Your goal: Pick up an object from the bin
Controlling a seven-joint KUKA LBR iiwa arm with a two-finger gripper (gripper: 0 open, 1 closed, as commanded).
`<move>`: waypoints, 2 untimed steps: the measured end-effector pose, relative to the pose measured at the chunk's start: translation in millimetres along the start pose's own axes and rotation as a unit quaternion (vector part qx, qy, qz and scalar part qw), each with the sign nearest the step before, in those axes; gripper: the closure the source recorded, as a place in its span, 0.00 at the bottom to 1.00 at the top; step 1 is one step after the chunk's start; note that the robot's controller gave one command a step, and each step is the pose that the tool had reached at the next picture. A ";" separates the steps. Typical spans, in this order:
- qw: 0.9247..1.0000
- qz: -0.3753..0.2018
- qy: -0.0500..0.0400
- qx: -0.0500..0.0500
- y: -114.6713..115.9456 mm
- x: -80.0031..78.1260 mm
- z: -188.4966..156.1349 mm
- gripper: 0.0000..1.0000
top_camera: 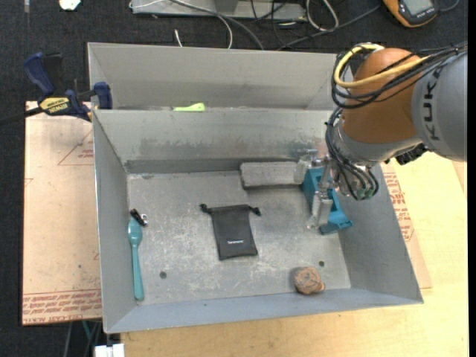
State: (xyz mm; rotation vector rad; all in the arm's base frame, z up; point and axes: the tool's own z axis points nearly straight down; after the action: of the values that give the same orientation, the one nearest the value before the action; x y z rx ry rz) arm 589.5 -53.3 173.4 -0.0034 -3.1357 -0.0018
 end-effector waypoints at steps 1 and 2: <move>1.000 -0.001 -0.004 0.000 0.2 -1.5 -5.0 0.00; 1.000 0.002 -0.005 0.000 57.3 5.6 45.6 0.00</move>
Offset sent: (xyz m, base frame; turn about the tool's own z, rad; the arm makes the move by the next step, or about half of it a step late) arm -0.0103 0.0802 -0.0657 0.0014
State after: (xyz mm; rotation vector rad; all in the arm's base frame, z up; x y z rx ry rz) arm 583.8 4.0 128.0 -0.0092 -3.1465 -0.0017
